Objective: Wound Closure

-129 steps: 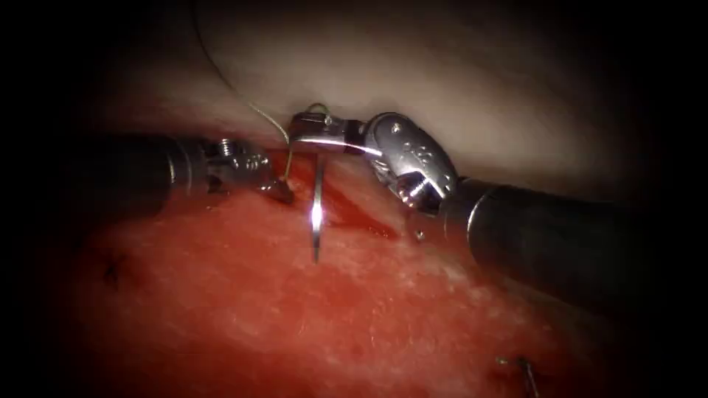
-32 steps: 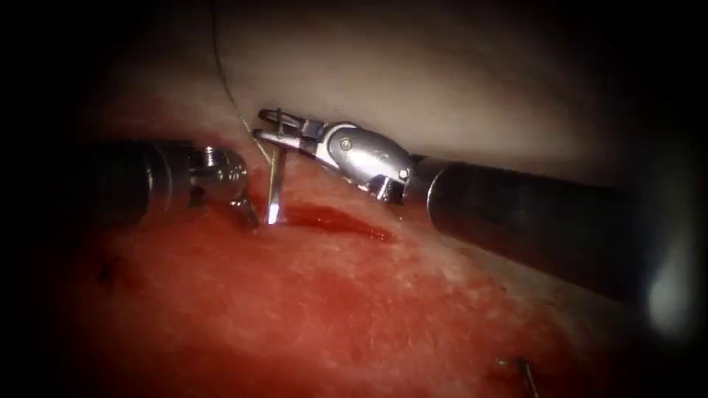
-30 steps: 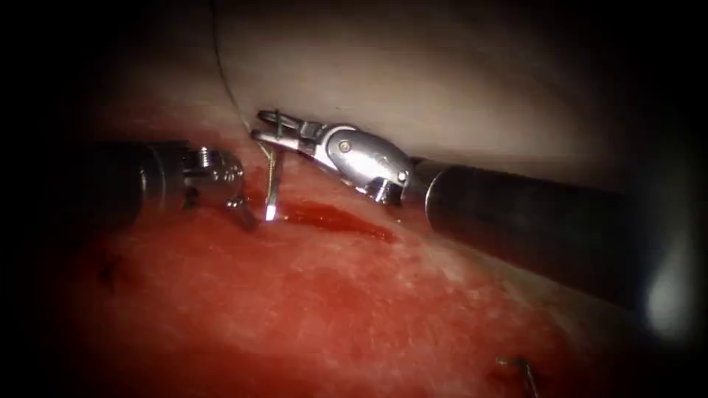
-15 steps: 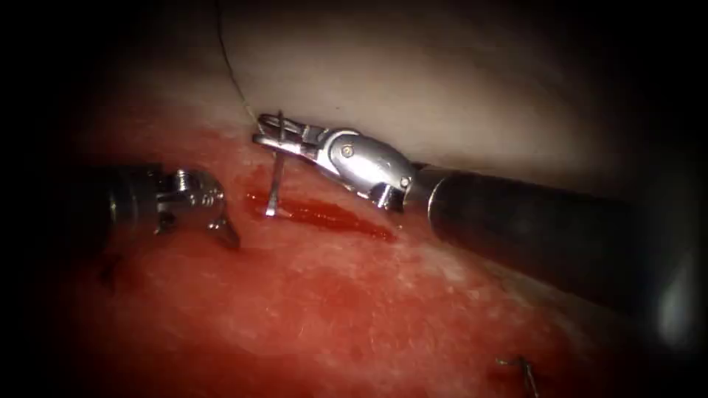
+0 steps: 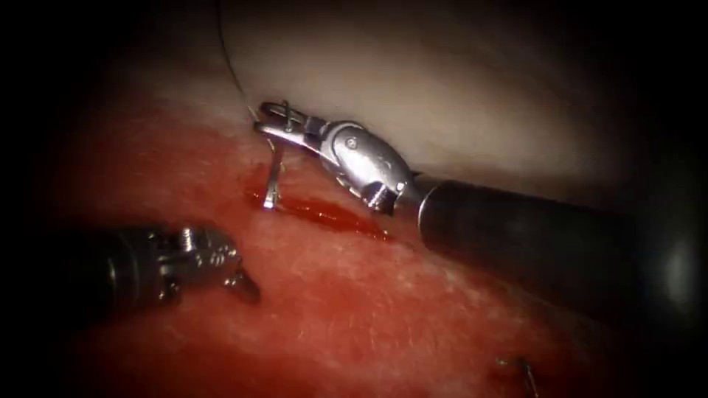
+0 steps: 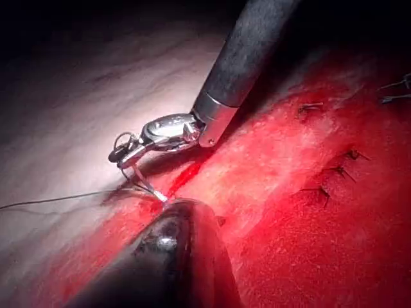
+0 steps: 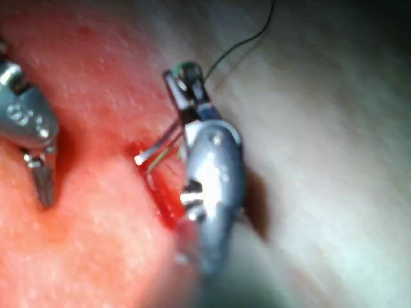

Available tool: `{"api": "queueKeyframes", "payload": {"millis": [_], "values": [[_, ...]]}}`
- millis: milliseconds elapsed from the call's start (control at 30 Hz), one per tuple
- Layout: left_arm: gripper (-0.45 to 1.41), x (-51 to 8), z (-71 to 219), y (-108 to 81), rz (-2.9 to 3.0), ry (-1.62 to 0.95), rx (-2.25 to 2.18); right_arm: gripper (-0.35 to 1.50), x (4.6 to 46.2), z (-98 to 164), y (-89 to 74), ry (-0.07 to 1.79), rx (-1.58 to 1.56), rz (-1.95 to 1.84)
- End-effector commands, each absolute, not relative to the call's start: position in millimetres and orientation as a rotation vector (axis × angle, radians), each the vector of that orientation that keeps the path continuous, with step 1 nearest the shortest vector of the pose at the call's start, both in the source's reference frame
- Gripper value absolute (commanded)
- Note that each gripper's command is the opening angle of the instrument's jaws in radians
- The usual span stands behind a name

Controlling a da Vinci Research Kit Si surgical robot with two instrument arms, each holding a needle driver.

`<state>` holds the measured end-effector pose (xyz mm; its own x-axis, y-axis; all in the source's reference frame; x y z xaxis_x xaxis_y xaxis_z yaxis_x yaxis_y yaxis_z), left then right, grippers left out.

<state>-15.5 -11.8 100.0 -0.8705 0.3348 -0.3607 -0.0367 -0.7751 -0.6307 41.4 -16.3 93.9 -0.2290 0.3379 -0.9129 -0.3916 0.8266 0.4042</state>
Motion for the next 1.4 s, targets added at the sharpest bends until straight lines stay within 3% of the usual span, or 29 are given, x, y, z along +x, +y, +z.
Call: {"api": "queueKeyframes", "payload": {"millis": [33, 567, 1400], "values": [[-0.45, -15.9, 101.1, -11.9, 2.698, -0.945, -0.690, -0.35, 42.5, 94.2, -16.2, 1.664, -0.020, 0.684], [-0.45, -15.0, 104.8, -12.0, 2.693, -0.934, -0.703, -0.35, 41.3, 95.0, -16.1, 1.600, 0.051, 0.741], [-0.45, -12.4, 105.5, -12.3, 2.663, -0.951, -0.728, -0.35, 42.0, 96.7, -17.5, 1.508, 0.427, 0.936]]}}
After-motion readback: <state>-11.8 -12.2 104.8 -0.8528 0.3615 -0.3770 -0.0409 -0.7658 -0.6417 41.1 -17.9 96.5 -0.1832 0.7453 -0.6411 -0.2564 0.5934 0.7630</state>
